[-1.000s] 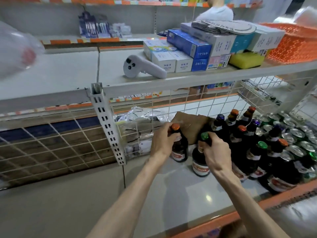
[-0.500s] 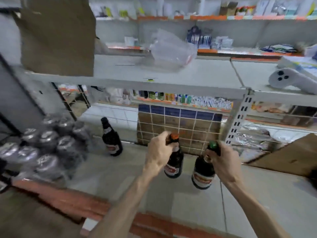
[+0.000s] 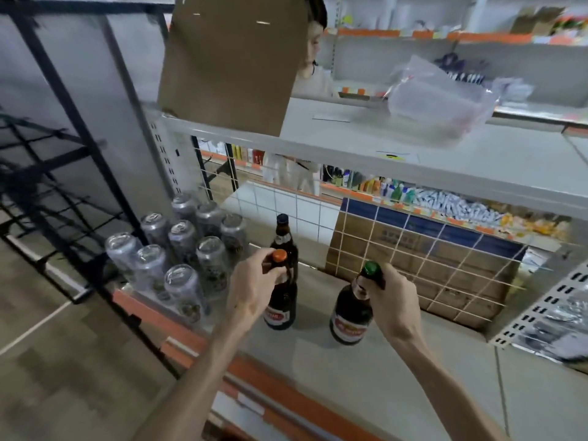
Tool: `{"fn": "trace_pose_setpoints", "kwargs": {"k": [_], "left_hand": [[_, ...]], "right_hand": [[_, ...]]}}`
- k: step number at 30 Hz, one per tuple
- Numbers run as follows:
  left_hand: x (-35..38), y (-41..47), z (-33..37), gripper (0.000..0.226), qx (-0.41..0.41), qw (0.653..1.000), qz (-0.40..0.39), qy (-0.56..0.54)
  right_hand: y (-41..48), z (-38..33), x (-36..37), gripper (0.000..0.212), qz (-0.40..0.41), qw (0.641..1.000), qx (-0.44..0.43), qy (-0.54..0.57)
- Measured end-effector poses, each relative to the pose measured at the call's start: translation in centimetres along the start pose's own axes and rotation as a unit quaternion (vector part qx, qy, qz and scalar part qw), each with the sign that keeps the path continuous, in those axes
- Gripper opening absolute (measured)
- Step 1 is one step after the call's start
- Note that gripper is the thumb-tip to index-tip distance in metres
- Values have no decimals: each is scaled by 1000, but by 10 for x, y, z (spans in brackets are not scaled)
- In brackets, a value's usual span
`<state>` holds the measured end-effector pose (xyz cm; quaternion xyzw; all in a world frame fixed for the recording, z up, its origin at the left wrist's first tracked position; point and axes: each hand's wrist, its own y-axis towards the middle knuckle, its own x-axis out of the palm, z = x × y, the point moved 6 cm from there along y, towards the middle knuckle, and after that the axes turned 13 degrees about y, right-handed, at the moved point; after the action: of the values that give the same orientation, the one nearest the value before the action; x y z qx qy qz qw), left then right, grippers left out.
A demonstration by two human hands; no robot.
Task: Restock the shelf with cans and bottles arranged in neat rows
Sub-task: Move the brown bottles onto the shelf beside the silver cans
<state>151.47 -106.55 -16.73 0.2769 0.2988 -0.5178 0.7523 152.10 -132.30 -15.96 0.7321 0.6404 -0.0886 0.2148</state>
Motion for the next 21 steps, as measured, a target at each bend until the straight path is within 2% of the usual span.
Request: {"fn": "trace_pose_setpoints", "kwargs": {"k": [3,8,11,13,17,21], "left_hand": [[-1,13,-1,32,3,1000,8,-3],[30,39,17,28,10,998,-26,-51],[53,51,37,29,31,997,-43,-52],[70,60,48,28,47,996,-59,-53],[93,72,58,28,49,994,-90,-48],[103,76,70,16,86,989,-101,-66]], "right_hand": [[11,7,11,13,-5,1000,8,5],[32,25,14,6,-19,999,40,27],[46,33,7,12,-8,998,56,11],[55,36,-1,8,3,998,56,-11],[65,38,-12,14,15,999,27,-32],[73,46,-16,18,7,999,38,-25]]}}
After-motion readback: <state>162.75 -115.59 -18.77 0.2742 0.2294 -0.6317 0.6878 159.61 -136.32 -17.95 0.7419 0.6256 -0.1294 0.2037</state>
